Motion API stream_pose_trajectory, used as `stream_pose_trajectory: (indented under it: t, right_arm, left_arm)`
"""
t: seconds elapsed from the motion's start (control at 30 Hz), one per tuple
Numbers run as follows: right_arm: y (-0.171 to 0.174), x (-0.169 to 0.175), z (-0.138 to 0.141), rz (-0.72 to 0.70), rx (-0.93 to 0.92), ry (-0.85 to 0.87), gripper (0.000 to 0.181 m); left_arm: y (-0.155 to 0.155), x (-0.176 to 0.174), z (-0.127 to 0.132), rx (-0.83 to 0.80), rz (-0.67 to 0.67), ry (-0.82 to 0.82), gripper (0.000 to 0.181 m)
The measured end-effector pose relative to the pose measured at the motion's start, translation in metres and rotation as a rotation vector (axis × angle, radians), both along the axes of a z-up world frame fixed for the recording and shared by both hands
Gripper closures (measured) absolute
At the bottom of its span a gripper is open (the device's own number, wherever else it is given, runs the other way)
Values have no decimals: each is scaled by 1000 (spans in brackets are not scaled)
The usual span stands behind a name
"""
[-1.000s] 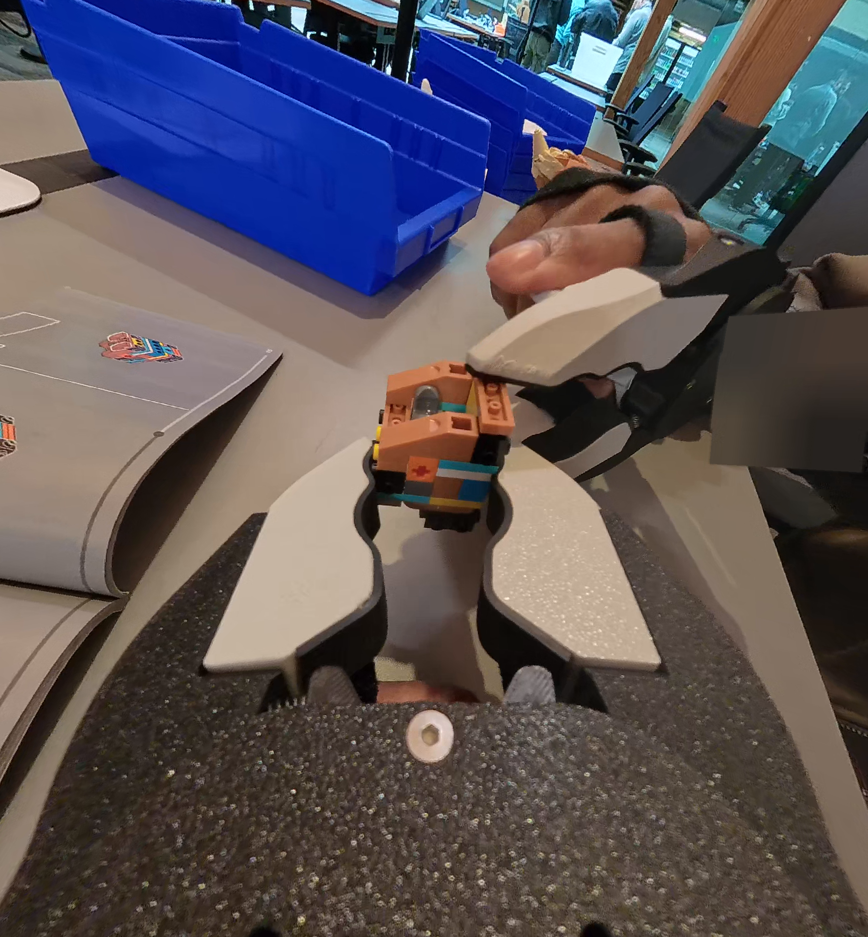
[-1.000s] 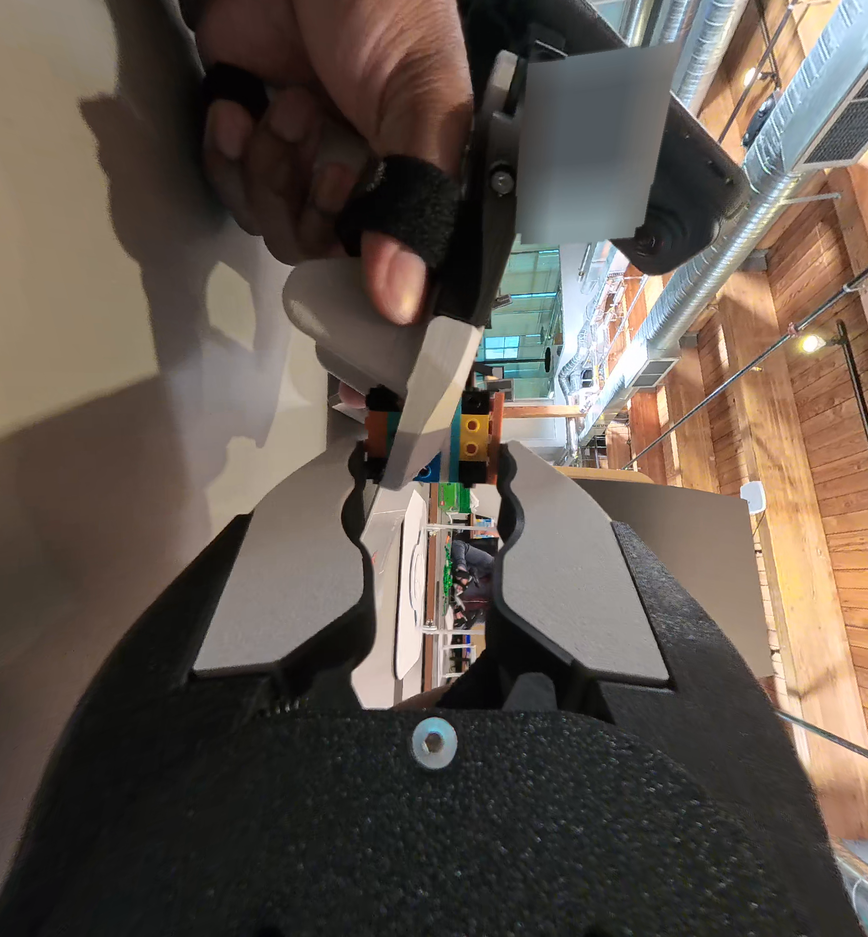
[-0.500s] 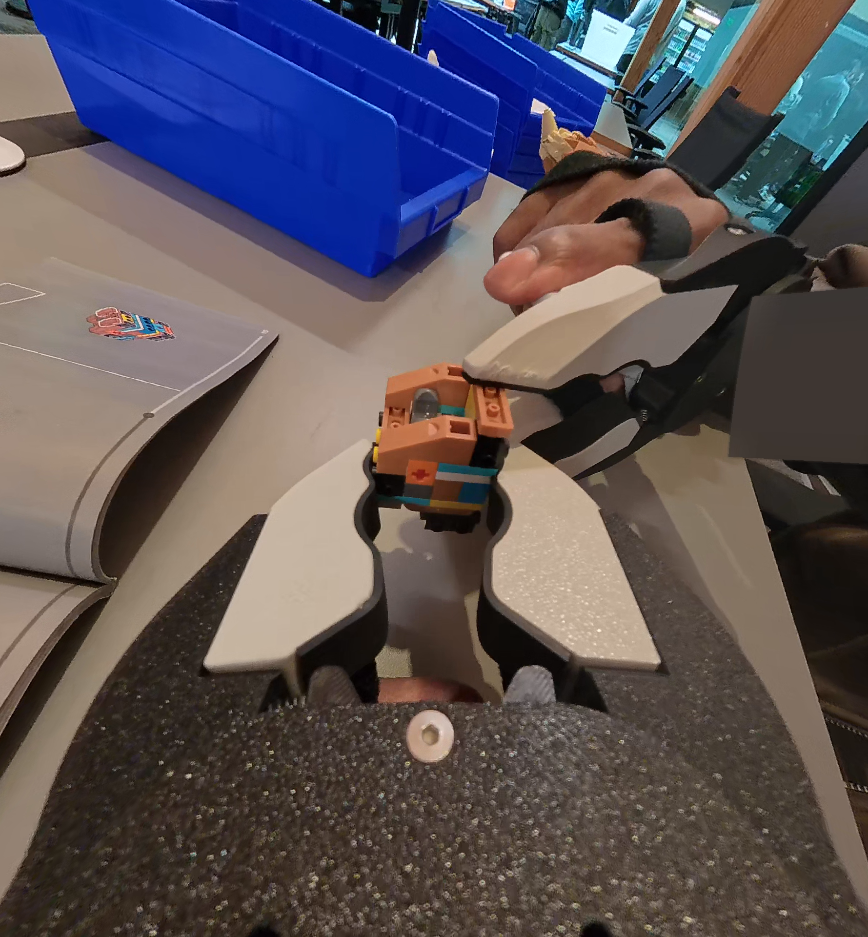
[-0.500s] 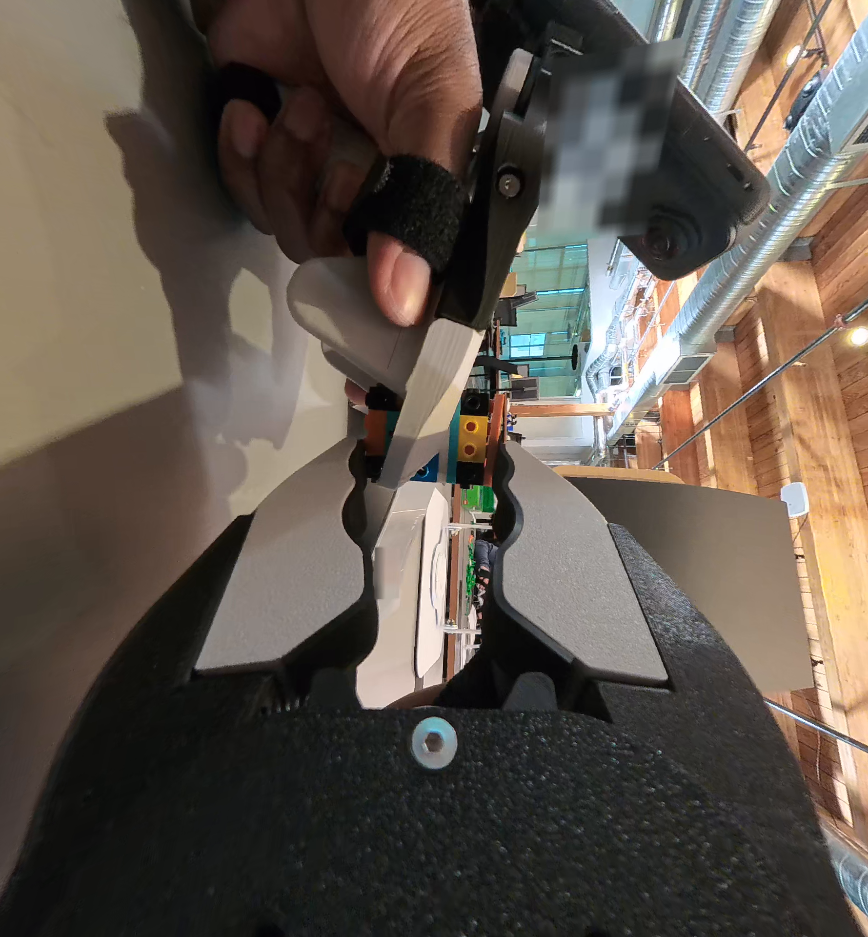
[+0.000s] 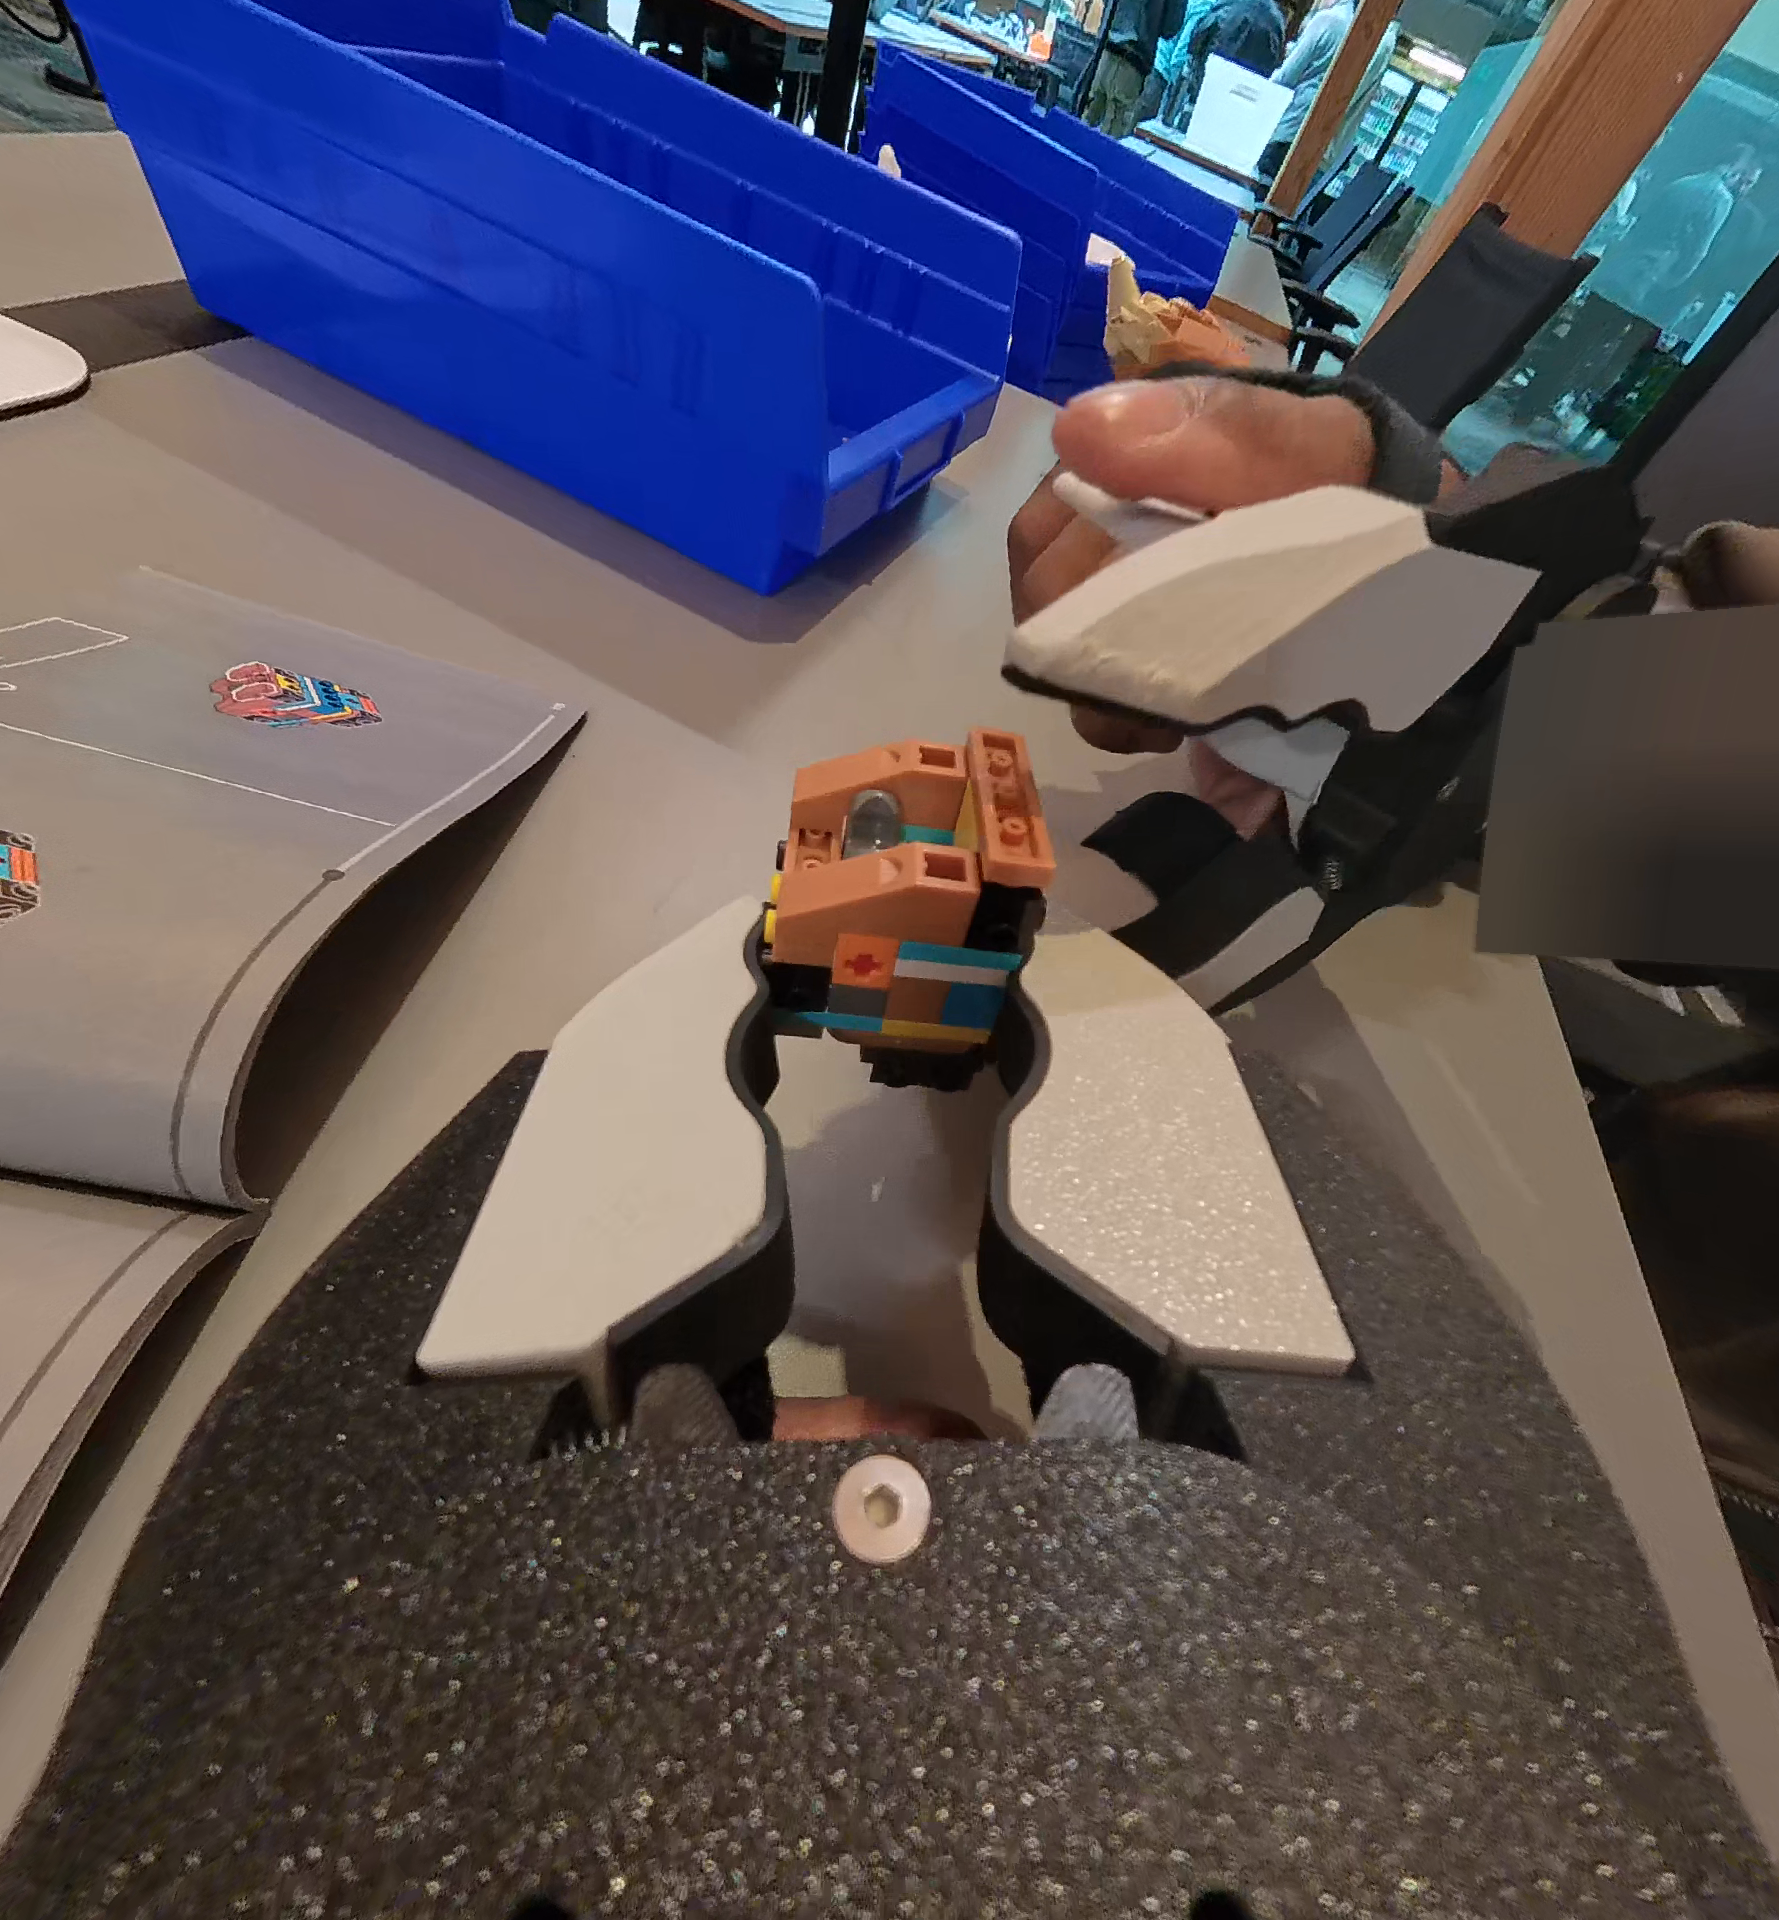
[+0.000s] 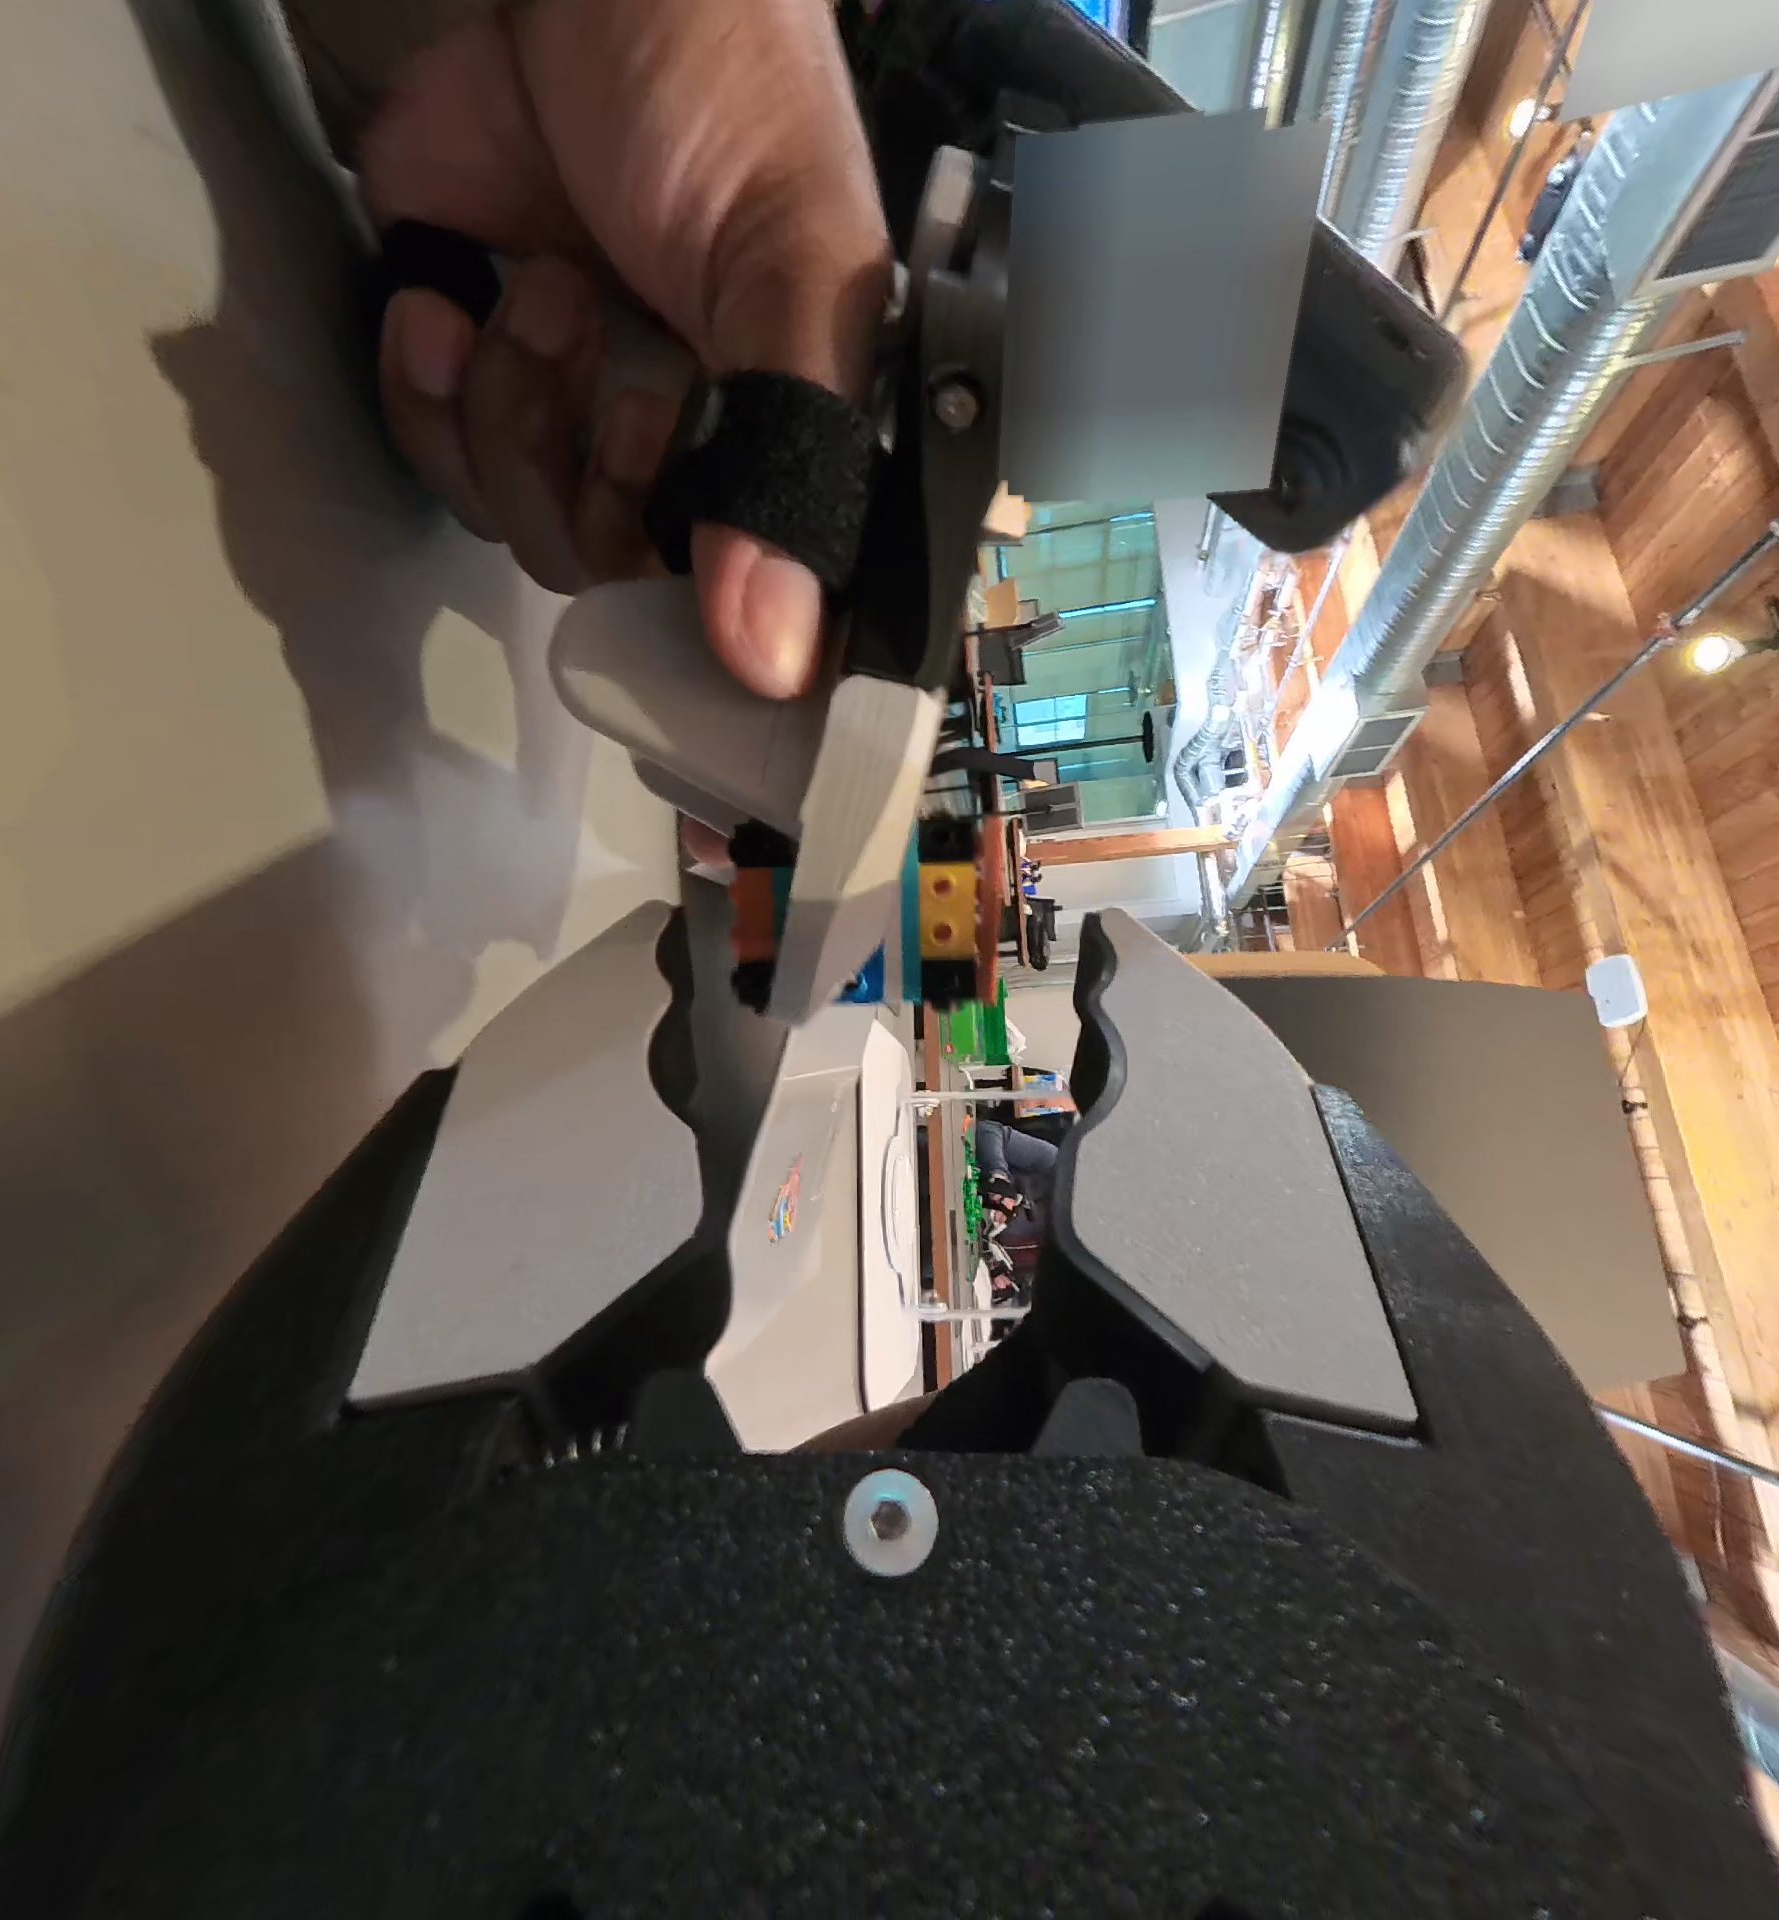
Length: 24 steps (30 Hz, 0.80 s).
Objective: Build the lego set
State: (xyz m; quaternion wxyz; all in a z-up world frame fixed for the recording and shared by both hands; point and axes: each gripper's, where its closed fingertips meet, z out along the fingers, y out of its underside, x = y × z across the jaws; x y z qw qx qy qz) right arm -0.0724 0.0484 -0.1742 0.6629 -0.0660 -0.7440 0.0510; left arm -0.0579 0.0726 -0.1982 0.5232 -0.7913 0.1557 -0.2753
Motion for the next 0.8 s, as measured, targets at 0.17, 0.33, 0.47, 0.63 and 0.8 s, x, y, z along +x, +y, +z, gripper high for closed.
stream_pose_trajectory:
  t: [0.17, 0.33, 0.47, 0.63, 0.8]
  right_arm:
    - [-5, -4, -11, -11, 47, -17, 109]
    - [-4, -5, -8, -10, 44, 24, 128]
    - [-5, -4, -10, 3, 33, 7, 129]
    - [-5, -4, -13, 4, 42, -24, 129]
    - [-6, -3, -16, 2, 56, -59, 130]
  left_arm:
    - [-1, 7, -3, -5, -18, 33, 141]
    - [-3, 8, -5, -20, -16, 47, 141]
    - [-4, 9, -7, -44, -20, 46, 141]
    - [-5, 9, -10, -64, -28, 53, 142]
    - [-6, 10, -13, -74, -40, 63, 142]
